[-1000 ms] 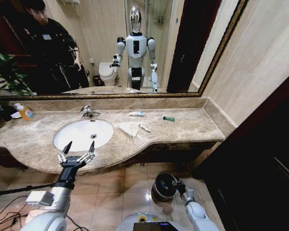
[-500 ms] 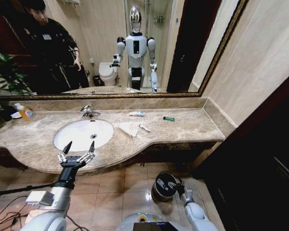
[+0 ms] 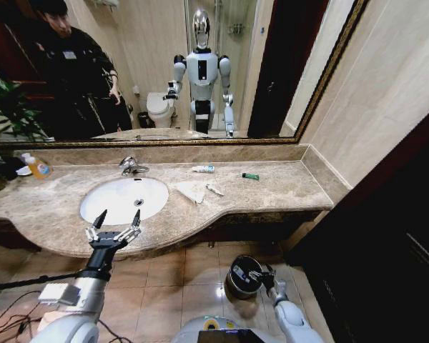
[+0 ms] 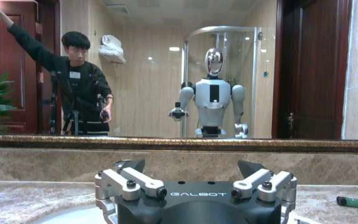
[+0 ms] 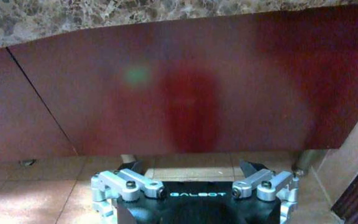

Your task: Pick up the trash from the sink and place it in the trash bin.

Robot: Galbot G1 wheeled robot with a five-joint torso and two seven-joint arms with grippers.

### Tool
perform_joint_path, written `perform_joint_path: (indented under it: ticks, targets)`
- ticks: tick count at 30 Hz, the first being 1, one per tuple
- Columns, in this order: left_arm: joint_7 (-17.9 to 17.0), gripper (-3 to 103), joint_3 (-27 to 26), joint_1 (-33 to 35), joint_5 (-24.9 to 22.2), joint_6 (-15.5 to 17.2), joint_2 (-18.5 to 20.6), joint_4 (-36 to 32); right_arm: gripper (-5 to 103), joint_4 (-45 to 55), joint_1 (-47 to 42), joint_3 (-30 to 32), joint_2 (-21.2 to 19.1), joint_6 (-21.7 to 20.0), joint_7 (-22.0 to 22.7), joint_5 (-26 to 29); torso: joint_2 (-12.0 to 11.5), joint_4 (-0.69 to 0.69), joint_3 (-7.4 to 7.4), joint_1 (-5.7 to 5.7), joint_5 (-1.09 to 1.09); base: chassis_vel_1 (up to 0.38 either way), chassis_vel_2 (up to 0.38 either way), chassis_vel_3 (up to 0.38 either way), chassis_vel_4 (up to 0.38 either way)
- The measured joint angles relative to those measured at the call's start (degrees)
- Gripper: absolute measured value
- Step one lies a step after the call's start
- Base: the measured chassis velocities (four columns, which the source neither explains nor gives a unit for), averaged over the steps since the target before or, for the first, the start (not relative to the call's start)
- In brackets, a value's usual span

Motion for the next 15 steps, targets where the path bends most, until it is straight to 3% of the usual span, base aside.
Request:
perform_joint_path:
  ticks: [10, 15]
  targets:
    - [0.0, 100, 0.0, 0.0, 0.0, 0.0, 0.0, 0.0, 100, 0.7, -0.6, 0.0, -0.2, 0.2, 0.0, -0.4, 0.0, 0.00, 0.00, 0.00, 0.01, 0.000, 0.000, 0.000, 0.000]
    - [0.0, 100, 0.0, 0.0, 0.0, 0.0, 0.0, 0.0, 100, 5.4, -2.7, 0.3, -2.0, 0.1, 0.1, 2.0, 0.0, 0.00, 0.00, 0.00, 0.00, 0.000, 0.000, 0.000, 0.000]
